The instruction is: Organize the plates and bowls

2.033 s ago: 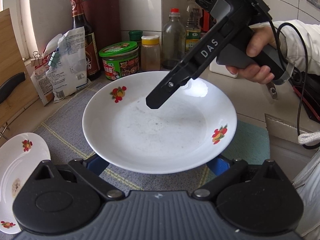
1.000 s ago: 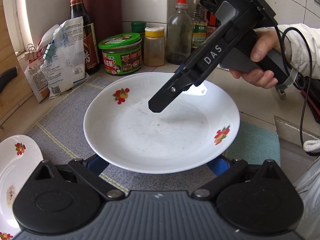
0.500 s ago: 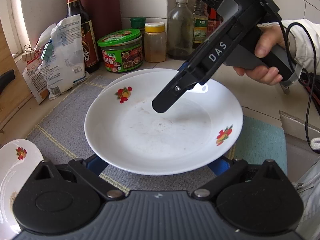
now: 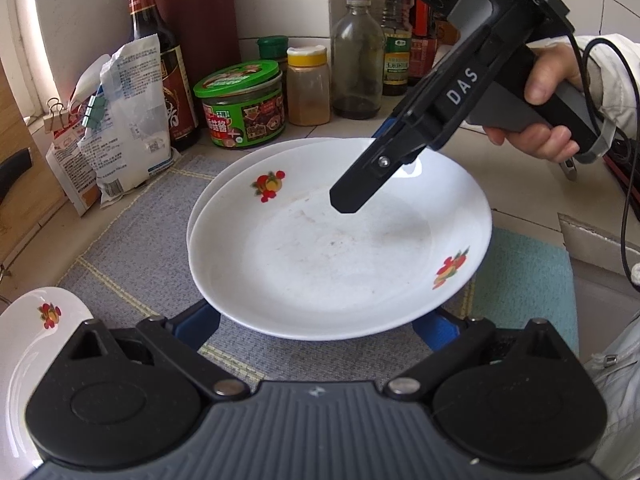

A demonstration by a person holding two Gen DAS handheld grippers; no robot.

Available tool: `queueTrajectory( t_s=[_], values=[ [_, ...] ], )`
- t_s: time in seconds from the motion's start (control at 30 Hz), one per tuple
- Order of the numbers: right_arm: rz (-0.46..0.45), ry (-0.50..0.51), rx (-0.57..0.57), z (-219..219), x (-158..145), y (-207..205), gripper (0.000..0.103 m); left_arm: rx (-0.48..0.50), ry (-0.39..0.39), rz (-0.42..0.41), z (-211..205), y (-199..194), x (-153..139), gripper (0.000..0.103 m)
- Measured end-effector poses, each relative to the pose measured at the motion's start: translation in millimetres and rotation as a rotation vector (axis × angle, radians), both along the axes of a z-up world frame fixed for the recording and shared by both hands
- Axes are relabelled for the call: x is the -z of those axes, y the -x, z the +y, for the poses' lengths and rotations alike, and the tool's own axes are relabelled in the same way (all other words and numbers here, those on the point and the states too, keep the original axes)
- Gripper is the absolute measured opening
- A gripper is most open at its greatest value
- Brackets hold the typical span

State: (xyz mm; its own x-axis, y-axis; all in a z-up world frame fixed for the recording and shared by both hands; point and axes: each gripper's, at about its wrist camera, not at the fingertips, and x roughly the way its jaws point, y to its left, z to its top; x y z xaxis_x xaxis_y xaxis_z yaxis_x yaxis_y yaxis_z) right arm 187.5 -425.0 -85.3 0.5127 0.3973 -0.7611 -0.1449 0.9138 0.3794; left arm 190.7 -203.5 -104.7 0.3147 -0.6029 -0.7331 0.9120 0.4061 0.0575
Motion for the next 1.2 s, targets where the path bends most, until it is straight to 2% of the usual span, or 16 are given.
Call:
queueTrajectory(
  t_s=[0.2, 0.43, 1.2],
  values=[
    [0.008, -0.006, 0.017, 2, -4, 3, 0.103, -0.001, 0.000, -0.001, 3, 0, 1, 0.101],
    [0.019, -0.001, 0.051, 2, -8, 4, 0.103, 0.005, 0.010, -0.010, 5, 1, 0, 0.101],
    [0.046, 0.120, 0.098, 14, -14, 23, 0.103, 0.010, 0.053, -0.038, 31, 24, -10, 0.101]
  ],
)
